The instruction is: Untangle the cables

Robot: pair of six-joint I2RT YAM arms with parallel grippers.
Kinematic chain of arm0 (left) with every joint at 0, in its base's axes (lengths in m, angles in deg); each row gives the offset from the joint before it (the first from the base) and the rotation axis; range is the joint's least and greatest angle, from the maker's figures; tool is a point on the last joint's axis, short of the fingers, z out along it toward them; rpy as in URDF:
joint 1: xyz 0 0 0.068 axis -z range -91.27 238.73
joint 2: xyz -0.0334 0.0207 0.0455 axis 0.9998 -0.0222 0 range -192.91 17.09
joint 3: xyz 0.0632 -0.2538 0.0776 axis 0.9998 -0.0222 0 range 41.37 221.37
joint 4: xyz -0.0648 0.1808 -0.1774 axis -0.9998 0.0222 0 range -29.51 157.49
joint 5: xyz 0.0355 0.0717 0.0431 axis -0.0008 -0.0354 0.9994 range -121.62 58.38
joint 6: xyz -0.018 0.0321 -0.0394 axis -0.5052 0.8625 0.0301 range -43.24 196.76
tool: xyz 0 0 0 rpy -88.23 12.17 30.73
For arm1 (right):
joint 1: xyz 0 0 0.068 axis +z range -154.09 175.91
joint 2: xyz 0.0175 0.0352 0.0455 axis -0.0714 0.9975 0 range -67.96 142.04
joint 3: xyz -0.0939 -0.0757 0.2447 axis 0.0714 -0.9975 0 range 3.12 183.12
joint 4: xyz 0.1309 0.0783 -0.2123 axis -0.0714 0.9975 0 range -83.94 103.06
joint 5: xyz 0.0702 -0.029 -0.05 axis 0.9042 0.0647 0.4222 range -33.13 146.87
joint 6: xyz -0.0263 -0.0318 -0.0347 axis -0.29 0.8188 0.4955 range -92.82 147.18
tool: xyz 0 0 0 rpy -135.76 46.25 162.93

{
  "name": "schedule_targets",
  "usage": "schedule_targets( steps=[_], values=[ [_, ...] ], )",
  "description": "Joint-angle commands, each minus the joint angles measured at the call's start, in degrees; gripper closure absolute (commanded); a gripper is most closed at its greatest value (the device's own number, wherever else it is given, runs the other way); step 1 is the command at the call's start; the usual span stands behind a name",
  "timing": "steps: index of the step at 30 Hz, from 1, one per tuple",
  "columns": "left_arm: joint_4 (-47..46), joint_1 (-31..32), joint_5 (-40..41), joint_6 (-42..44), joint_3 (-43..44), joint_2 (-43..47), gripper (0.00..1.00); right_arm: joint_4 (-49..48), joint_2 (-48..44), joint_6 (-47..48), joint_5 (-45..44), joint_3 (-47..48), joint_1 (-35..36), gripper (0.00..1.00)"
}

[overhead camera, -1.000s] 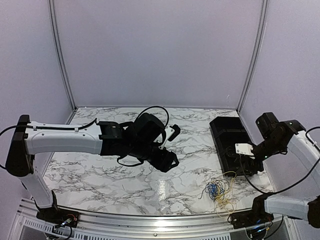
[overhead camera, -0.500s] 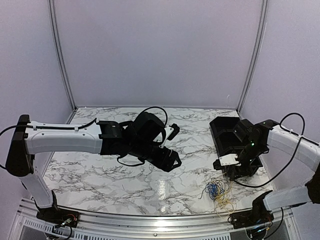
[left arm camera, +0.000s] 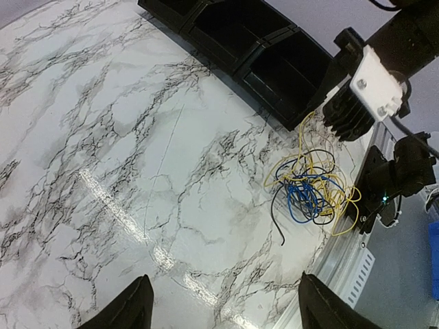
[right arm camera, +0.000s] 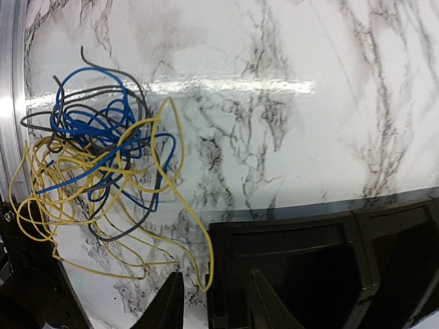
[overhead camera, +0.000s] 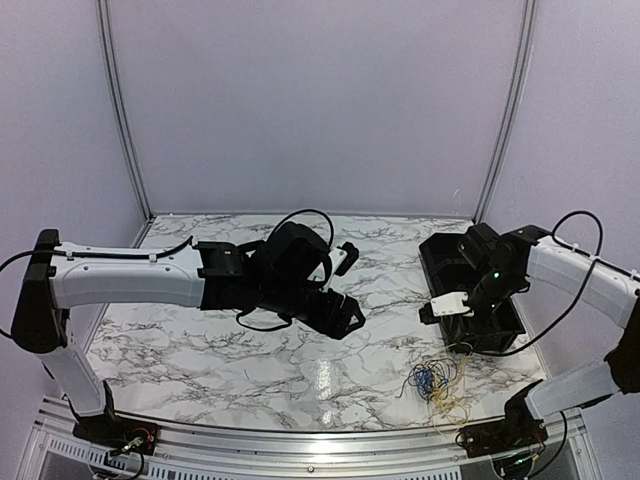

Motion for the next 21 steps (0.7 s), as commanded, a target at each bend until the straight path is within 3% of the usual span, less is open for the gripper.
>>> schedule_targets(
  steps=[1, 9, 15, 21],
  values=[
    [-1.96, -0.01, 0.62, -0.17, -1.09, 0.40, 0.24, 4.39, -0.32, 2.17, 1.11, 7.01, 0.65, 0.68],
    [-2.39, -0.03, 0.19, -0.34, -1.48, 0.78, 0.25, -0.22, 3.31, 3.03, -0.20, 2.52, 0.59, 0.67],
    [-2.57, -0.04, 0.64, -0.59, -2.94, 2.28, 0.25, -1.99, 4.93, 3.55, -0.35, 0.57, 0.66, 0.56],
    [-3.31, -0.11, 2.73, -1.05, -3.87, 2.82, 0.25, -5.05, 6.22, 3.12, -1.16, -2.20, 0.66, 0.57]
  ],
)
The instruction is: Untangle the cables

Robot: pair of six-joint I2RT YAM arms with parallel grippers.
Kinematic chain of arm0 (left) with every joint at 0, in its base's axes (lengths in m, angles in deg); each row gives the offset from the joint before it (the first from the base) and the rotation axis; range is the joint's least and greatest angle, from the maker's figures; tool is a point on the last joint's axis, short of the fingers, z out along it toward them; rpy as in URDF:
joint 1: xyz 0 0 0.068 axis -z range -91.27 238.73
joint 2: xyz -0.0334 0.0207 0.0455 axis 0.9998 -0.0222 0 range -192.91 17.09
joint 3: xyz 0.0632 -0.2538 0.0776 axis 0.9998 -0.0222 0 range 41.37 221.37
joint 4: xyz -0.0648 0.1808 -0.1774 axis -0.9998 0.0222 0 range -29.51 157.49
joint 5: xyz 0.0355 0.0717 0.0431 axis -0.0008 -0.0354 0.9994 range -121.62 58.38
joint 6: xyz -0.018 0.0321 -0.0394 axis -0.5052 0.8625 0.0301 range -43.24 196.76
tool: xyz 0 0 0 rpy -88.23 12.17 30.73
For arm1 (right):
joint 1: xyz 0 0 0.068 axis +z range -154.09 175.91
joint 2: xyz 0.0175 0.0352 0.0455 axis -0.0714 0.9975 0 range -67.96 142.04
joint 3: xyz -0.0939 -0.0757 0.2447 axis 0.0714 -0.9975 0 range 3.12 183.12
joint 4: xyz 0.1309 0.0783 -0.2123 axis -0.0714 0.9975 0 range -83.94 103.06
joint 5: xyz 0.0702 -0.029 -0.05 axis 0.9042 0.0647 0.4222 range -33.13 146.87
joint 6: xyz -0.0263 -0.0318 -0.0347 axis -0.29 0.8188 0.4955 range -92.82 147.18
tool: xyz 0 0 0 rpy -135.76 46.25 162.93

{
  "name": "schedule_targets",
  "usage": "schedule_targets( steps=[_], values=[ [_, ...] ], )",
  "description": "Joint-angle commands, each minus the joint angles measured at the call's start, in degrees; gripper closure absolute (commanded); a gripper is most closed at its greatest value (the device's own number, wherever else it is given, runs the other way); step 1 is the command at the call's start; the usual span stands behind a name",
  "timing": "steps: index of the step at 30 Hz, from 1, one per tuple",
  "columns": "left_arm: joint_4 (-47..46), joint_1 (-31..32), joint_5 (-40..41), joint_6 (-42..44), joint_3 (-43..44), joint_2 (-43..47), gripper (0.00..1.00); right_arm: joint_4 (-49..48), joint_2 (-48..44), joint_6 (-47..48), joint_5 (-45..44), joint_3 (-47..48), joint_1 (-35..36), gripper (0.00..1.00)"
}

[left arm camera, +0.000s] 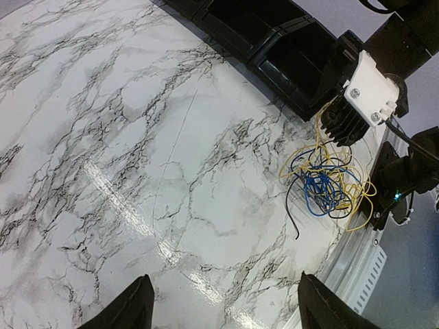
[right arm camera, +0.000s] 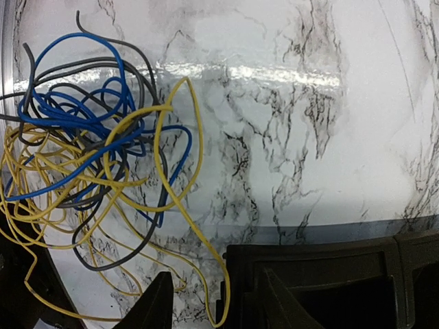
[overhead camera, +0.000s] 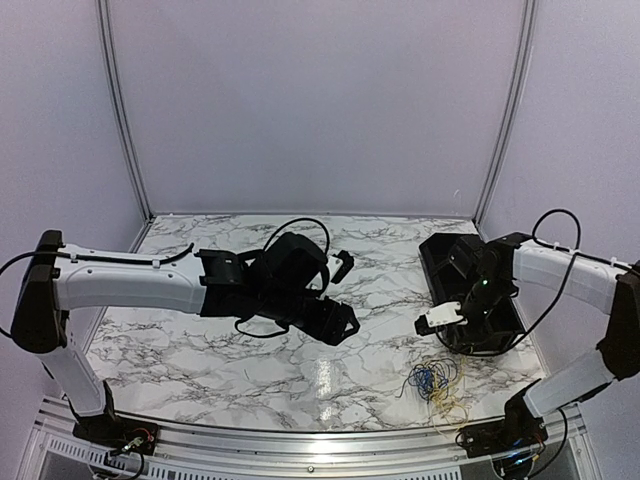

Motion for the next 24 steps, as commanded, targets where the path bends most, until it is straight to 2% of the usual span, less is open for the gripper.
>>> schedule_targets(
  steps=[1, 6, 9, 11, 18, 24],
  values=[
    [-1.71, -0.12, 1.72, -0.41, -0.68, 2.57, 0.25, -3.26, 1.39, -0.25, -0.44, -1.36, 0.64, 0.59],
    [-2.61, -0.12, 1.33, -0.33, -0.64, 2.30, 0.25, -4.79, 3.00, -1.37, 0.93, -0.46, 0.64, 0.68],
    [-2.97, -0.12, 1.17, -0.40, -0.75, 2.14, 0.25, -3.27, 3.60, -1.80, 2.37, 1.46, 0.68, 0.89],
    [-3.38, -0.12, 1.14, -0.49, -0.93, 2.16, 0.25, -1.10, 3.19, -1.90, 3.67, 3.61, 0.81, 0.98],
    [-11.22, -0.04, 1.19, -1.22, -4.51, 1.77, 0.25, 8.23, -0.42, -5.86, 11.66, 13.39, 1.87, 1.00],
    [-30.17, 0.69, -1.43, -3.98, -12.19, 0.57, 0.26, 14.09, -1.26, -11.89, 18.44, 21.90, 4.02, 1.00]
  ],
)
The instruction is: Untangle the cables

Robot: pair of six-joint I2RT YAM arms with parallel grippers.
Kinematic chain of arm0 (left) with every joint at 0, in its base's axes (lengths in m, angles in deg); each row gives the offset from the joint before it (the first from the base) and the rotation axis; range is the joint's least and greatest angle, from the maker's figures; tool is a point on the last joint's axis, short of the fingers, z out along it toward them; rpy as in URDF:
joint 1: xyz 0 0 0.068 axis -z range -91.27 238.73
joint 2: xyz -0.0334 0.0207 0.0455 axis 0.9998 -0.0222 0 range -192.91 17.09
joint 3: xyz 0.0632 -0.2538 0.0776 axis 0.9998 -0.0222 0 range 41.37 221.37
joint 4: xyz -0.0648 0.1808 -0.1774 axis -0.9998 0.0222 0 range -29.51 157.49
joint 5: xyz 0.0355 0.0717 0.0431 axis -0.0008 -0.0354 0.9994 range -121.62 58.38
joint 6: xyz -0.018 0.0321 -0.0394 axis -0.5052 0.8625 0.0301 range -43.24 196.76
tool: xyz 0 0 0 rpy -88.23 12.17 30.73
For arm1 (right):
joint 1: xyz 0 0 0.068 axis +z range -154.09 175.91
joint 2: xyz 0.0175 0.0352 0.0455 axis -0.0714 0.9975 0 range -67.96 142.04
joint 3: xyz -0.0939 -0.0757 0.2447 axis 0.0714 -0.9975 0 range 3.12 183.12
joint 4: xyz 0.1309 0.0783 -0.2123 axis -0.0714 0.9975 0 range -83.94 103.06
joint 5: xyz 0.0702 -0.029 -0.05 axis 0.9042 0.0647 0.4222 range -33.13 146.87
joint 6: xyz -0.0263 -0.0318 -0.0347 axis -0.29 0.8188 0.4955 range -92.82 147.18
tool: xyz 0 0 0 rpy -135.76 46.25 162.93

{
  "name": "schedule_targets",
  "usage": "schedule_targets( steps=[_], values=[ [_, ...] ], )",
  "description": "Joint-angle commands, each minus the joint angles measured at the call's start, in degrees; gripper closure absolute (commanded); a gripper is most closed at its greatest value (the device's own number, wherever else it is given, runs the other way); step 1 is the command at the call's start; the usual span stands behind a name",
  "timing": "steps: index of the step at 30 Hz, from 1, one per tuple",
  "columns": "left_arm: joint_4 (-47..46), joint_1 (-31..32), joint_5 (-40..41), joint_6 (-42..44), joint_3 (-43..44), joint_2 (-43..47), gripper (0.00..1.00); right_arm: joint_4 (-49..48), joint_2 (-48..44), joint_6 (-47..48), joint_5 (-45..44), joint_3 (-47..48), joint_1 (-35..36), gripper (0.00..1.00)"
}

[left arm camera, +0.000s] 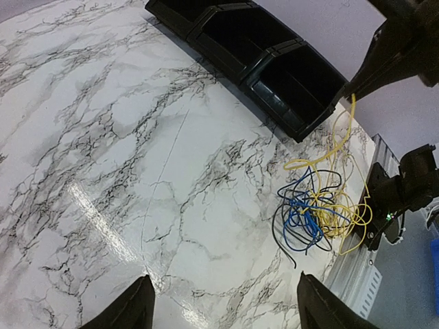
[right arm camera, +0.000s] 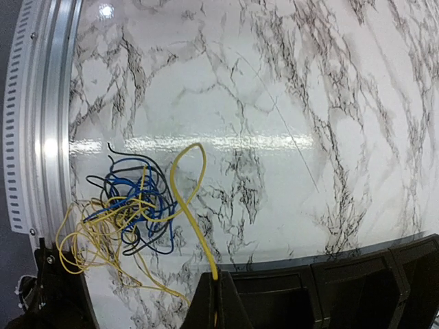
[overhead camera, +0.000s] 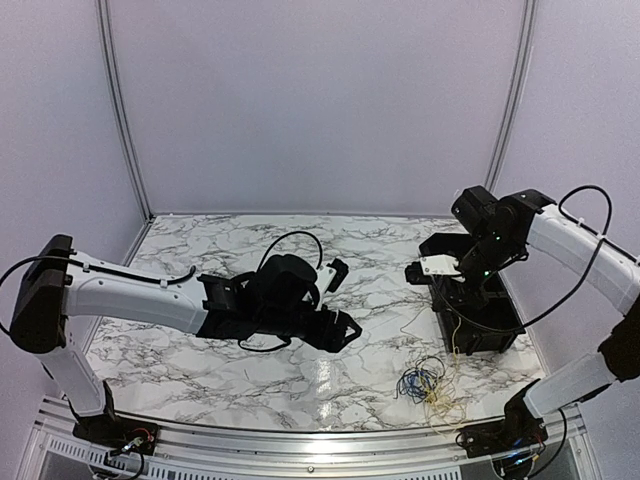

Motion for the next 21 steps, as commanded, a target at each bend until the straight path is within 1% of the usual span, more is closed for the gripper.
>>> schedule_targets(
  steps=[1, 4, 8, 14, 17, 19, 21],
  values=[
    [-15.13, 0.91, -1.72, -1.97, -2.32, -1.31, 0.26, 6.85, -1.02, -5.97, 8.17, 6.51, 1.73, 1.00],
    [-15.94, 1.73, -2.25, -1.06, 1.24, -4.90, 0.26, 7.44, -0.98, -8.54, 11.26, 10.65, 2.18, 1.00],
    [-16.51, 2.96, -2.02, -0.76, 6.75, -9.38, 0.26, 7.35, -1.41, -7.80, 13.43, 13.86, 2.38, 1.00],
    [-16.74, 4.28, 2.10, -6.45, 14.83, -14.43, 0.26, 6.52, -3.89, -8.33, 19.19, 13.01, 2.39, 1.00],
    [-17.05, 4.58, 2.94, -7.97, 17.07, -16.91, 0.26, 5.44, -5.25, -9.19, 21.47, 12.50, 2.38, 1.00],
    [-17.05, 4.69, 5.54, -9.66, 18.11, -19.54, 0.28, 4.54, -6.17, -10.04, 22.71, 12.35, 2.39, 1.00],
    [-17.67, 4.75, 8.71, -13.46, 18.58, -22.09, 0.33, 3.58, -7.20, -11.28, 24.27, 11.90, 2.38, 1.00]
  ],
)
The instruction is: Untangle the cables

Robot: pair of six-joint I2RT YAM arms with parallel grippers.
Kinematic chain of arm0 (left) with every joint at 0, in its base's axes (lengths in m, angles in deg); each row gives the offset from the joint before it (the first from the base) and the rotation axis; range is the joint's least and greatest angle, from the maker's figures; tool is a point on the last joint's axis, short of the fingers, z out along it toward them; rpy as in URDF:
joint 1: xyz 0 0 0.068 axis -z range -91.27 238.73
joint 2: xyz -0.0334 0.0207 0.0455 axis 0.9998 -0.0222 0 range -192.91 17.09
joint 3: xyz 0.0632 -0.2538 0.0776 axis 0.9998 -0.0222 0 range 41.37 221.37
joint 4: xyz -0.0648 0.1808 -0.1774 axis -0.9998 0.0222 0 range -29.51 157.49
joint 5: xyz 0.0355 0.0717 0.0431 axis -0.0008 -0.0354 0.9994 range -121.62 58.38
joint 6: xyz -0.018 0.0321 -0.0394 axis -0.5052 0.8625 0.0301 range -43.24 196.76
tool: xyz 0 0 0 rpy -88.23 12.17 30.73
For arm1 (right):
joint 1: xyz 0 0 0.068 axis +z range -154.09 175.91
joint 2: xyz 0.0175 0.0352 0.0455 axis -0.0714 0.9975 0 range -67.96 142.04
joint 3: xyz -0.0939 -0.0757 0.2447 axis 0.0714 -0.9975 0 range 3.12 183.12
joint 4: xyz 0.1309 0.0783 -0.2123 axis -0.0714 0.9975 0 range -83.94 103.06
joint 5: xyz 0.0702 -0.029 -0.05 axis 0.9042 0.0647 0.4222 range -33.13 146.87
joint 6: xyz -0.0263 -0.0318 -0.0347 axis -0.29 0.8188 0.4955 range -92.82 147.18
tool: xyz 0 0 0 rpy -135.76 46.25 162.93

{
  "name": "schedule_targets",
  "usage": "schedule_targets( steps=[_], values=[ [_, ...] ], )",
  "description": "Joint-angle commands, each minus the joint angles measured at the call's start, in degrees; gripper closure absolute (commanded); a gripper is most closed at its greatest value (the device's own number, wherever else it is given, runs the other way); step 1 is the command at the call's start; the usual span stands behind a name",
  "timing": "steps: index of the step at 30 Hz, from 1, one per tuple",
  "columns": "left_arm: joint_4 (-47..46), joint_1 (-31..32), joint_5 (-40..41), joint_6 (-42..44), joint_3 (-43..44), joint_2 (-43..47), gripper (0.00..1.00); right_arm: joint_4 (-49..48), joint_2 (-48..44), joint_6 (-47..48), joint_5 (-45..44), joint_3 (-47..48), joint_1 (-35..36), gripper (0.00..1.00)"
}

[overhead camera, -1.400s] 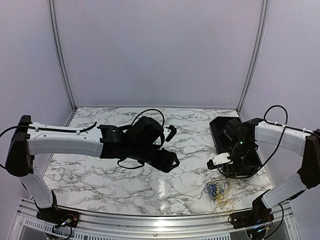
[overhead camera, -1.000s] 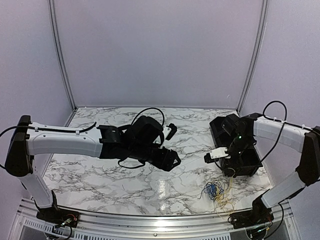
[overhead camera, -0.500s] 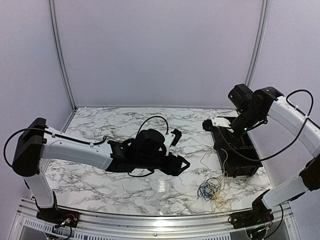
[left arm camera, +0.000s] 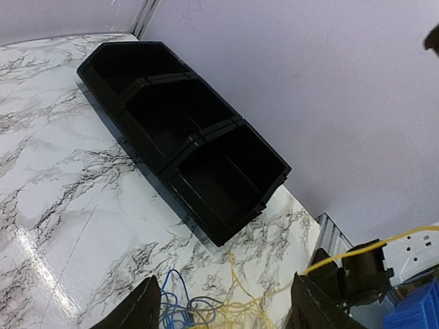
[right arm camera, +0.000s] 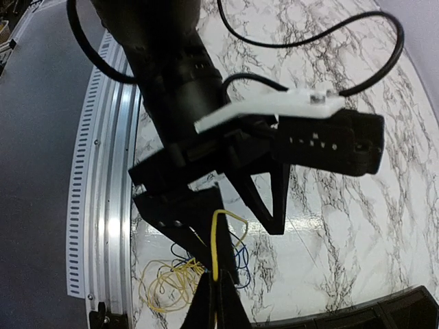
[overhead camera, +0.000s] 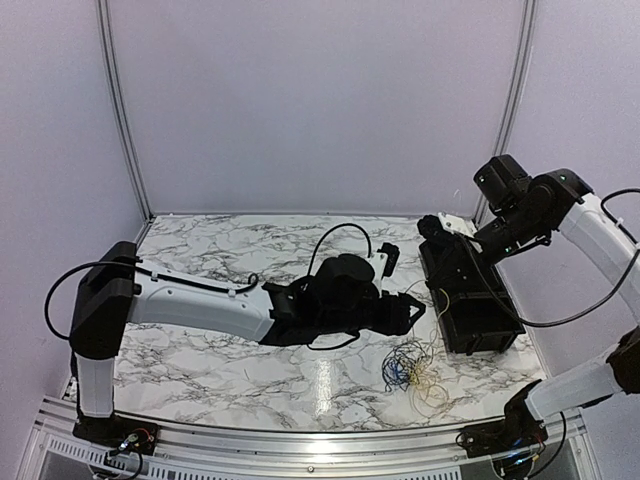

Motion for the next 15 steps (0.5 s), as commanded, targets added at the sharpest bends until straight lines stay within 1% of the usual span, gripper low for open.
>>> schedule_targets(
  steps=[1, 6, 9, 12, 15],
  values=[
    [-2.66, 0.39, 6.83, -7.94, 1.91, -6.72, 0.35, -1.70, -2.96, -3.04, 6.54, -0.49, 0.59, 1.00],
    [-6.63, 1.62, 6.58, -12.68, 5.54, -15.28, 0.49, -1.82, -4.48, -5.37, 9.26, 1.06, 0.59, 1.00],
    [-7.39, 2.67, 5.24, -14.16, 9.04, -19.48, 0.54, -1.63, -4.56, -6.68, 9.88, 4.83, 0.59, 1.00],
    [-7.66, 3.56, 3.99, -14.53, 13.22, -23.44, 0.58, -1.90, -4.12, -9.01, 11.43, 10.82, 0.59, 1.00],
    [-7.75, 4.06, 2.75, -16.14, 15.01, -26.63, 0.63, -3.48, -2.67, -12.63, 12.17, 19.24, 0.59, 1.00]
  ],
)
